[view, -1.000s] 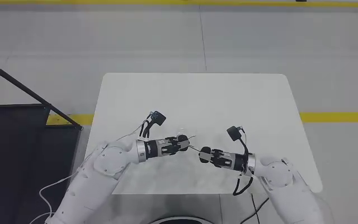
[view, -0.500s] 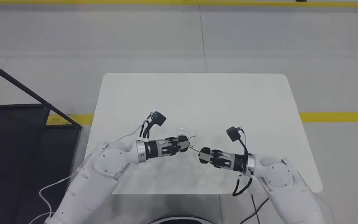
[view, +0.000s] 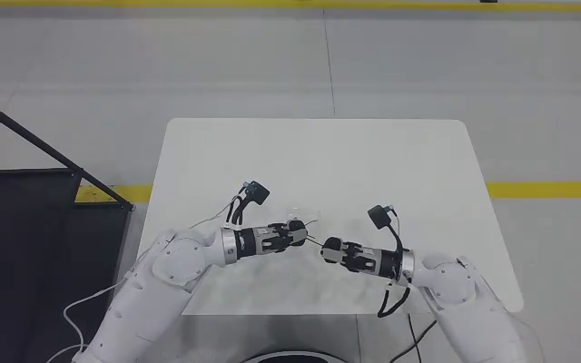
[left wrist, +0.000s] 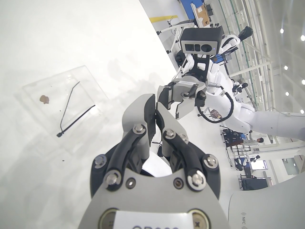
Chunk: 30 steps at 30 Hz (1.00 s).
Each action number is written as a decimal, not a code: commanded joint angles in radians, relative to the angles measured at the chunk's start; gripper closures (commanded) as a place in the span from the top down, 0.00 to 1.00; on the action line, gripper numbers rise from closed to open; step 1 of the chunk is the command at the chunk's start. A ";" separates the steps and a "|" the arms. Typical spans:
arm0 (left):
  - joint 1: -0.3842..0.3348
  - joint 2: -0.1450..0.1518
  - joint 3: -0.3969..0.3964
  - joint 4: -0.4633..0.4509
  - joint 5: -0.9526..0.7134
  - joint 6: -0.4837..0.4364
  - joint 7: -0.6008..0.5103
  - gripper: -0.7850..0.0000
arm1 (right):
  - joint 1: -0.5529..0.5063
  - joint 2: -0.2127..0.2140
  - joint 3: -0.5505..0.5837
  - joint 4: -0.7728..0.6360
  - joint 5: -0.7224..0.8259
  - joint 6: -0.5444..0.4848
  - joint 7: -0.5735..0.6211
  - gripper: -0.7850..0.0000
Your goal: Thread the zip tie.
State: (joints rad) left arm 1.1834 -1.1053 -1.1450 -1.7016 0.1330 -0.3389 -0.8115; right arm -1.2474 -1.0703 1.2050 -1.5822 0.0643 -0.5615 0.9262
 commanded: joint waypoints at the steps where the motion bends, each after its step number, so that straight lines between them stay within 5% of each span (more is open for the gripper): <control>1: 0.000 0.000 0.001 0.001 0.001 0.000 0.001 0.00 | 0.001 0.001 -0.001 0.001 0.002 0.000 -0.002 0.31; 23: -0.004 0.004 0.010 0.003 -0.002 0.003 0.004 0.00 | 0.009 0.010 -0.011 0.005 0.007 0.002 -0.004 0.00; 28: -0.003 0.005 0.009 0.001 -0.006 0.006 0.009 0.00 | 0.010 0.011 -0.013 0.004 0.004 0.005 -0.007 0.00; 30: -0.003 0.005 0.009 0.002 -0.008 0.008 0.008 0.15 | 0.011 0.012 -0.015 0.003 0.003 0.005 -0.007 0.00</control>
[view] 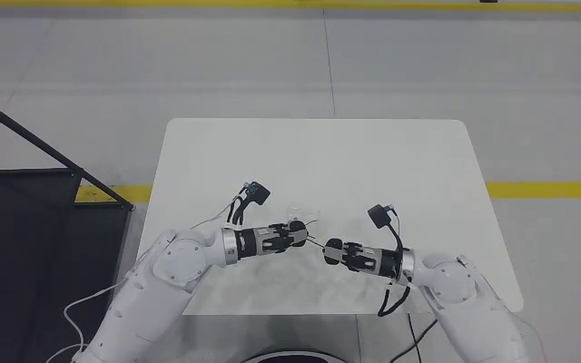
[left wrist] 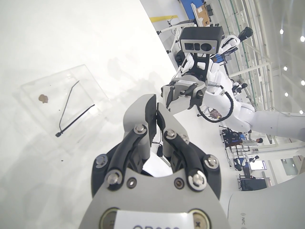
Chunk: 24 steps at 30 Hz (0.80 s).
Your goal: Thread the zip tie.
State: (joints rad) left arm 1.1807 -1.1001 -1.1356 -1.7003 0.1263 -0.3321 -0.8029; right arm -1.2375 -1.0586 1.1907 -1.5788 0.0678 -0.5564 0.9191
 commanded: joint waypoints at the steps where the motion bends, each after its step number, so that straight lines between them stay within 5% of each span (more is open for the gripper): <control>1: 0.000 0.000 -0.002 0.001 -0.006 0.002 0.001 0.31 | 0.001 0.001 -0.001 0.000 -0.001 0.000 0.000 0.00; 2: 0.000 0.001 -0.004 0.001 -0.010 0.001 0.001 0.56 | 0.001 0.001 -0.001 0.000 -0.001 0.000 -0.001 0.00; 3: 0.000 0.001 -0.006 0.002 -0.012 0.002 0.000 0.93 | 0.001 0.001 -0.002 0.000 -0.001 -0.001 -0.002 0.00; 4: 0.001 0.002 -0.008 0.002 -0.017 0.004 0.003 1.00 | 0.001 0.002 -0.002 0.000 -0.001 -0.002 -0.003 0.00; 24: 0.042 -0.007 -0.028 0.021 -0.165 -0.009 0.149 1.00 | -0.048 0.001 0.037 0.015 0.123 0.062 -0.146 0.00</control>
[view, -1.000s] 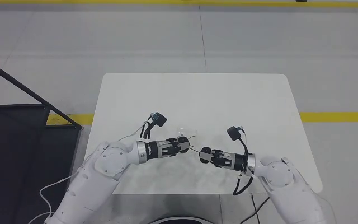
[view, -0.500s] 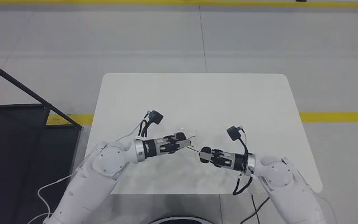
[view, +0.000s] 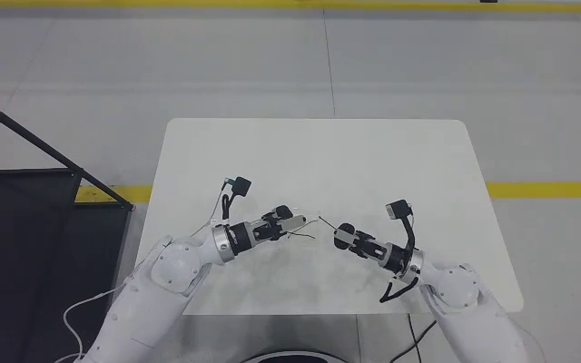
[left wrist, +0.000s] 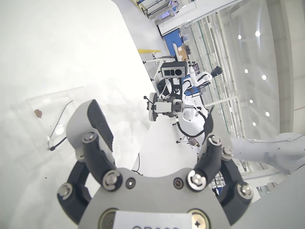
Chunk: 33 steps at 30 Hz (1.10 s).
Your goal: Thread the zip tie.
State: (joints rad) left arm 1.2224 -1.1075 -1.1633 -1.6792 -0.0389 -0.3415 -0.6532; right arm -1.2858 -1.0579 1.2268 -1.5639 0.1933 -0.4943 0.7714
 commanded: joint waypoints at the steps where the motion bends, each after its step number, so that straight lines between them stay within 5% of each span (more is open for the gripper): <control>1: 0.000 0.000 0.000 0.000 0.001 0.000 0.000 1.00 | 0.000 0.000 0.000 0.000 -0.002 0.000 0.001 0.00; 11: 0.001 0.000 0.000 -0.001 0.002 0.001 0.005 1.00 | -0.006 -0.002 -0.006 -0.008 -0.004 0.022 -0.016 0.00; 21: 0.003 -0.039 0.120 0.038 0.080 -0.056 0.257 1.00 | 0.027 -0.016 -0.046 0.012 0.052 0.092 -0.044 0.00; 33: -0.038 -0.081 0.232 0.092 0.215 -0.030 0.414 0.64 | 0.040 -0.026 -0.061 0.028 0.075 0.105 -0.066 0.00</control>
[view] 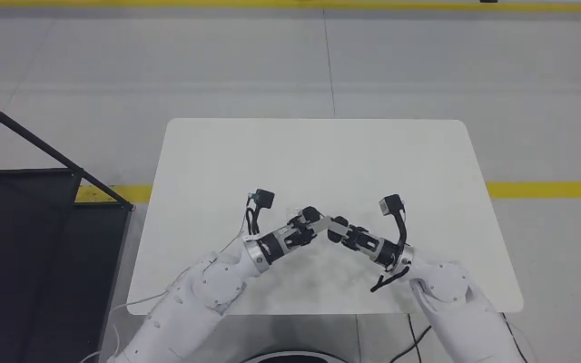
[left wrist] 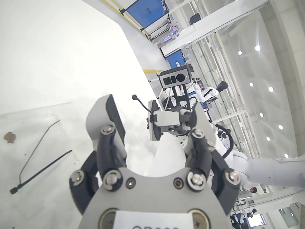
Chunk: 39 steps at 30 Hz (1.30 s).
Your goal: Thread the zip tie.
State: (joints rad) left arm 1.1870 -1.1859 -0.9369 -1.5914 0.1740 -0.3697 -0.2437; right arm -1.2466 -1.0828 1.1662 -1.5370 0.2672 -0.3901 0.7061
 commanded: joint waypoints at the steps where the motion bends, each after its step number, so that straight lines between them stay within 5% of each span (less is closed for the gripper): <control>1: -0.004 -0.005 0.008 0.008 0.004 -0.003 0.009 0.60 | 0.002 -0.001 -0.001 0.002 0.001 0.000 -0.001 0.00; 5: -0.005 -0.013 0.012 0.023 -0.001 -0.006 0.041 0.45 | 0.003 -0.003 -0.002 0.005 -0.001 0.001 -0.001 0.00; 19: -0.008 -0.029 0.010 0.046 0.001 -0.009 0.035 0.33 | 0.006 -0.008 -0.001 0.012 -0.001 0.016 -0.008 0.00; 25: -0.006 -0.034 0.005 0.048 0.007 -0.010 0.037 0.00 | 0.005 -0.010 0.001 0.011 -0.004 0.020 -0.012 0.00; 33: -0.002 -0.040 -0.005 0.050 0.030 -0.020 0.048 0.00 | 0.002 -0.012 0.003 0.008 -0.013 0.029 -0.015 0.00; 34: 0.000 -0.040 -0.007 0.050 0.035 -0.024 0.052 0.00 | 0.002 -0.012 0.004 0.007 -0.014 0.032 -0.017 0.29; 35: 0.002 -0.040 -0.010 0.050 0.040 -0.026 0.056 0.00 | 0.001 -0.013 0.005 0.006 -0.015 0.034 -0.018 0.42; 39: 0.011 -0.041 -0.023 0.046 0.064 -0.032 0.074 0.00 | -0.004 -0.012 0.012 0.002 -0.013 0.035 -0.017 0.67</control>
State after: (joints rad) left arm 1.1951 -1.2267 -0.9568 -1.5439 0.2293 -0.4016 -0.1747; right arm -1.2490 -1.0953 1.1761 -1.5338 0.2534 -0.3548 0.6879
